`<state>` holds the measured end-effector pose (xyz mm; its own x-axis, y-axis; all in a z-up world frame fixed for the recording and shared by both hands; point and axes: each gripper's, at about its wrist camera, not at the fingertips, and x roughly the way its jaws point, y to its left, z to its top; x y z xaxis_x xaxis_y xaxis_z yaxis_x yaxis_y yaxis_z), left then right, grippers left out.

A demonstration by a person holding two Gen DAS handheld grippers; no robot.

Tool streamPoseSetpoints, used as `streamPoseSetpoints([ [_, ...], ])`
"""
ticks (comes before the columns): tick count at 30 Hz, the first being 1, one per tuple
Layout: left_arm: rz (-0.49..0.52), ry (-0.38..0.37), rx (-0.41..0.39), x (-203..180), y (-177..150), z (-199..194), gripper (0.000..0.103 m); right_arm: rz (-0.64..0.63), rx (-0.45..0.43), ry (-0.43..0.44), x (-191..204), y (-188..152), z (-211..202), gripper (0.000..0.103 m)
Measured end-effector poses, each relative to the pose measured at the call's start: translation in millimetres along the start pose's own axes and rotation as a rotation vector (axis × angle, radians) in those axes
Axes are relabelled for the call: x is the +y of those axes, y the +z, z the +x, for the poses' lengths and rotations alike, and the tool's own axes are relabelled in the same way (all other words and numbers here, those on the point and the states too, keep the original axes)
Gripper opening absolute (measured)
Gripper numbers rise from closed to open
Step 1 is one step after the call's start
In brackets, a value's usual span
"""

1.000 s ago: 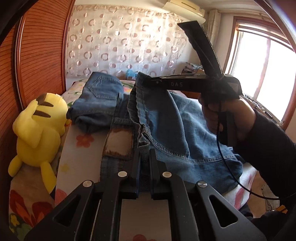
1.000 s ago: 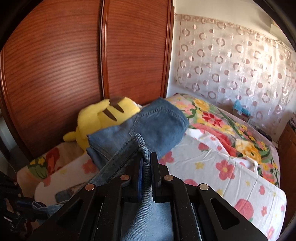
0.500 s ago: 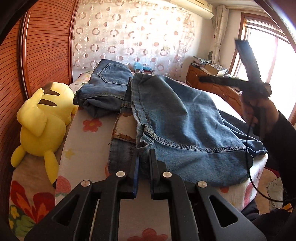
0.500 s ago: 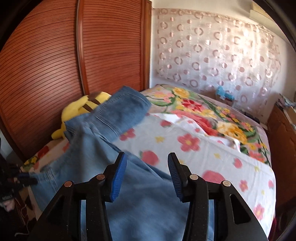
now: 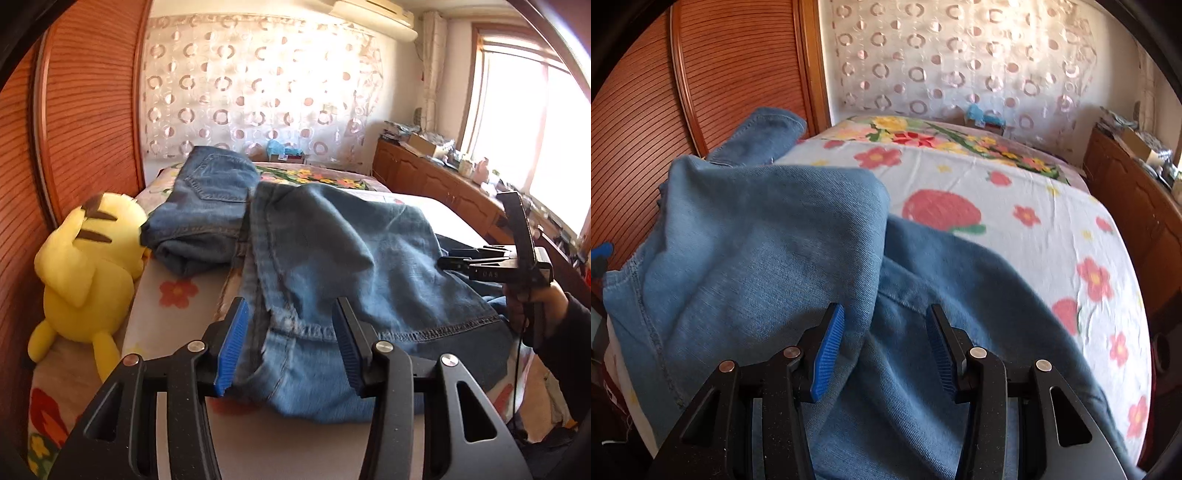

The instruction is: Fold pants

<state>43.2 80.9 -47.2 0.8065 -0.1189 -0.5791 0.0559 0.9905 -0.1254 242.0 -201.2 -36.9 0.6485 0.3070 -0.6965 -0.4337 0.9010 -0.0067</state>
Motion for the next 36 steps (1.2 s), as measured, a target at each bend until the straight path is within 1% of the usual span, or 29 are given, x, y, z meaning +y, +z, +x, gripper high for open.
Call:
streamPoseSetpoints([
  [3, 0.020, 0.001, 0.039, -2.4, 3.6, 17.5, 0.038, 0.004, 0.011, -0.009, 4.5, 0.2, 3.3, 0.048],
  [4, 0.019, 0.003, 0.052, -1.7, 4.3, 21.9, 0.037, 0.003, 0.010, -0.011, 4.9, -0.8, 3.3, 0.048],
  [8, 0.026, 0.023, 0.115, 0.9, 1.0, 41.8, 0.037, 0.005, 0.001, -0.011, 8.2, -2.3, 0.9, 0.049],
  [10, 0.034, 0.031, 0.143, 0.6, -3.4, 49.5, 0.037, 0.012, 0.002, -0.003, 3.4, -6.7, 4.9, 0.051],
  [12, 0.022, 0.026, 0.149, 3.4, -5.0, 51.9, 0.037, 0.008, 0.001, 0.013, -2.2, -11.7, 6.5, 0.058],
  [15, 0.013, 0.024, 0.146, 4.9, -4.7, 51.3, 0.036, -0.016, 0.006, 0.000, -4.8, -16.5, 9.3, 0.061],
  [16, 0.021, 0.029, 0.141, 3.2, -5.1, 50.8, 0.028, -0.023, 0.006, -0.007, -5.9, -17.7, 10.7, 0.062],
  [17, 0.027, 0.029, 0.140, 2.5, -5.5, 50.8, 0.022, -0.025, 0.006, -0.010, -4.7, -15.8, 14.4, 0.062],
  [21, 0.037, 0.024, 0.124, -0.3, -5.6, 45.3, 0.020, -0.022, 0.004, -0.005, -7.9, -17.9, 13.1, 0.063],
  [23, 0.028, 0.035, 0.080, 3.1, -1.8, 31.3, 0.020, -0.026, 0.003, -0.013, -7.7, -18.7, 12.5, 0.064],
  [25, 0.011, 0.036, 0.059, 10.1, 2.5, 19.4, 0.020, -0.026, 0.004, -0.028, -7.9, -19.1, 12.5, 0.069],
  [28, 0.004, 0.025, 0.060, 13.2, 3.5, 10.6, 0.021, -0.022, 0.007, -0.032, -9.6, -20.3, 12.2, 0.071],
  [32, 0.022, 0.032, 0.077, 5.3, -0.5, 12.5, 0.021, -0.027, 0.005, -0.040, -10.8, -22.5, 11.5, 0.072],
  [33, 0.023, 0.029, 0.079, 4.4, -0.5, 13.7, 0.024, -0.024, 0.005, -0.039, -11.6, -23.2, 11.4, 0.072],
  [35, 0.023, 0.020, 0.081, 3.9, 0.9, 17.1, 0.033, -0.020, 0.007, -0.038, -9.4, -20.8, 11.2, 0.072],
  [36, 0.020, 0.015, 0.080, 5.0, 2.3, 18.5, 0.041, -0.021, 0.007, -0.039, -9.2, -20.9, 11.2, 0.072],
])
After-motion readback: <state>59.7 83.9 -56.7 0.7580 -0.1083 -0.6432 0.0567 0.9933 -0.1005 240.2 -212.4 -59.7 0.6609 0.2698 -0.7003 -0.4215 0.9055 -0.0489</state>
